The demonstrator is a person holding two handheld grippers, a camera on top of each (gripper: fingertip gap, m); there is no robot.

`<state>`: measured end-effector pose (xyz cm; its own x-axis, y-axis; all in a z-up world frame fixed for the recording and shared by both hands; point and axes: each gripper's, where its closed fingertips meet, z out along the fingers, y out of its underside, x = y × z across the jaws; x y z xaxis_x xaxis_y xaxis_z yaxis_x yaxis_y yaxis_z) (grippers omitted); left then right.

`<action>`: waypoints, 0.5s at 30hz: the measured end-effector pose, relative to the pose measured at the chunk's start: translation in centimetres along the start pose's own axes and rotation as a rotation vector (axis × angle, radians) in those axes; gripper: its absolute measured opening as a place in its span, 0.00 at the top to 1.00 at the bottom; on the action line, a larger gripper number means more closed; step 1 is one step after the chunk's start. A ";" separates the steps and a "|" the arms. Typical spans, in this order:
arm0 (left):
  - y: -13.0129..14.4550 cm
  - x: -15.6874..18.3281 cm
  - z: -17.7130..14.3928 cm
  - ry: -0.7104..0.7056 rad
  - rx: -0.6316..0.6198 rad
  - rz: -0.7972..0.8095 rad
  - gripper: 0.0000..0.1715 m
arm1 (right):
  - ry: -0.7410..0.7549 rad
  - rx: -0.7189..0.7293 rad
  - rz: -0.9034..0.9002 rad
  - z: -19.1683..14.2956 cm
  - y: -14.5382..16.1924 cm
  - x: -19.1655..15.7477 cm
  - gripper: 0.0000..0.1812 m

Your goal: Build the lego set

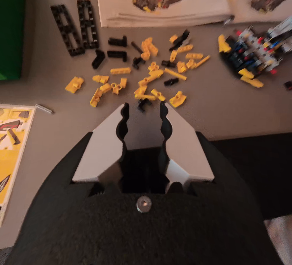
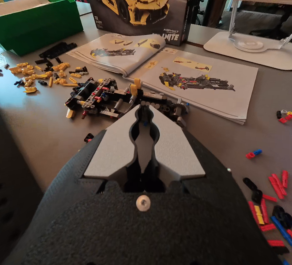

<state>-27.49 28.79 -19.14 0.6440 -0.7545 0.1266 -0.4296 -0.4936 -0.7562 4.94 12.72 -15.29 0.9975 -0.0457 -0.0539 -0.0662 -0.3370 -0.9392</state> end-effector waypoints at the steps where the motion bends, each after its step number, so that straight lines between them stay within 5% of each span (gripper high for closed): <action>1: 0.1 -0.3 0.0 -0.006 -0.005 0.008 0.78 | 0.004 0.004 -0.006 -0.1 0.0 0.0 0.98; 9: -0.5 0.9 -0.2 0.115 0.095 0.011 0.82 | -0.024 -0.024 0.039 0.1 0.5 0.0 0.99; 15: -0.6 0.3 -0.2 0.056 0.112 0.016 0.82 | -0.041 -0.036 0.054 0.3 0.7 -0.2 0.99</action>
<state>-27.17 28.73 -18.48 0.5998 -0.7864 0.1478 -0.3641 -0.4328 -0.8247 4.66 12.76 -16.08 0.9926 -0.0264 -0.1185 -0.1198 -0.3687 -0.9218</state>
